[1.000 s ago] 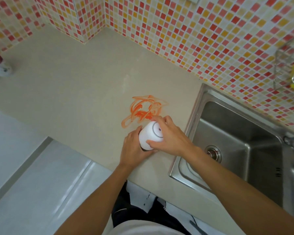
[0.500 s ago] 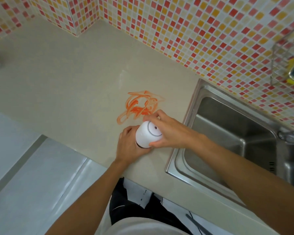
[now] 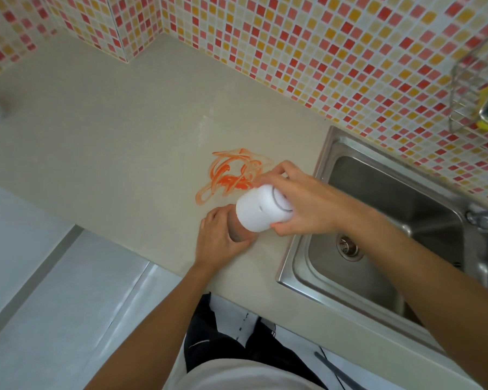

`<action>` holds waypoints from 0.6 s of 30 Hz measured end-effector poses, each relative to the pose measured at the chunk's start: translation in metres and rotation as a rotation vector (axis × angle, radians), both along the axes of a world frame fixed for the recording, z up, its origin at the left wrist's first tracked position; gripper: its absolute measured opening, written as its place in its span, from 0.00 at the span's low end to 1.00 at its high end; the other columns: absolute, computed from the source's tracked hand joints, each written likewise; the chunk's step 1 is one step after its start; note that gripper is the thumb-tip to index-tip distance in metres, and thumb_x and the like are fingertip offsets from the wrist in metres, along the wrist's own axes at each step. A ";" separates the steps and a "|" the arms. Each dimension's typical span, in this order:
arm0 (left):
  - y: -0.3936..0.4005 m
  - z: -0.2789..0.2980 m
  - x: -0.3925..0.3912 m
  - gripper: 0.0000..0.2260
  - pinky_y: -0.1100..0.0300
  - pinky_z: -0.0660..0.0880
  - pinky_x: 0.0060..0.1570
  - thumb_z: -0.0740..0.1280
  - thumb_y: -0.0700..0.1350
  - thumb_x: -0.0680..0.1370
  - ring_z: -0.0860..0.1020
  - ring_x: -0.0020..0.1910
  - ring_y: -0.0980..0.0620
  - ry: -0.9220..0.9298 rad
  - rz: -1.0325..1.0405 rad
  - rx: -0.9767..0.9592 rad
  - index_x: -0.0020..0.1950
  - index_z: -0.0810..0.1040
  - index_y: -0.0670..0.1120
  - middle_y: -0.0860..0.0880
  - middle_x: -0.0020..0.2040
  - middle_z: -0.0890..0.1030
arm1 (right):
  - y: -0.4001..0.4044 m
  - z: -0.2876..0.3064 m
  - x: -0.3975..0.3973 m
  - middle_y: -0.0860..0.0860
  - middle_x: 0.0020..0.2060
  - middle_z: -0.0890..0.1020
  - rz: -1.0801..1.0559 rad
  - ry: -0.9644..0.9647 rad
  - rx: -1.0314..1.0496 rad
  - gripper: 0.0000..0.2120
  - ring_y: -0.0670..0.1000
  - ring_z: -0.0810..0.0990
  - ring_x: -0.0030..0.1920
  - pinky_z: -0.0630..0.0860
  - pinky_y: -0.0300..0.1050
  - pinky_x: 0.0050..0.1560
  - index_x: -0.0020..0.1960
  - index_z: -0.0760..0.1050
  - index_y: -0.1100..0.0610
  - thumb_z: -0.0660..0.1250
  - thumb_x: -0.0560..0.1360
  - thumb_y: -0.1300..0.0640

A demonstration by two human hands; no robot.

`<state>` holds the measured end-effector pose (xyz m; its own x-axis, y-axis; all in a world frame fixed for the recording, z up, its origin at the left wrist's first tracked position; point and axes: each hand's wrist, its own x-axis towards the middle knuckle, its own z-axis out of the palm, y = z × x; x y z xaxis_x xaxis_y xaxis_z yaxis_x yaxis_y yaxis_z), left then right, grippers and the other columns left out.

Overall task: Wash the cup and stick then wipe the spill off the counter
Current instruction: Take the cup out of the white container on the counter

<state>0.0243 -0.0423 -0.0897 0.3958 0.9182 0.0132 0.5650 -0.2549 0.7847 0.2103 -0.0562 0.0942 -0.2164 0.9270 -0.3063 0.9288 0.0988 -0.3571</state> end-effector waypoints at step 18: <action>-0.002 0.000 0.003 0.36 0.52 0.70 0.61 0.77 0.63 0.63 0.72 0.60 0.51 -0.011 0.011 -0.015 0.65 0.67 0.52 0.53 0.59 0.71 | -0.037 -0.110 0.075 0.49 0.60 0.77 -1.062 0.773 0.052 0.38 0.47 0.79 0.56 0.81 0.48 0.50 0.68 0.67 0.51 0.80 0.62 0.51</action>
<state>0.0271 -0.0439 -0.0898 0.3859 0.9225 0.0040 0.5592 -0.2373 0.7944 0.2850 -0.0931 -0.0154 0.5185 0.7597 -0.3924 0.1206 -0.5193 -0.8461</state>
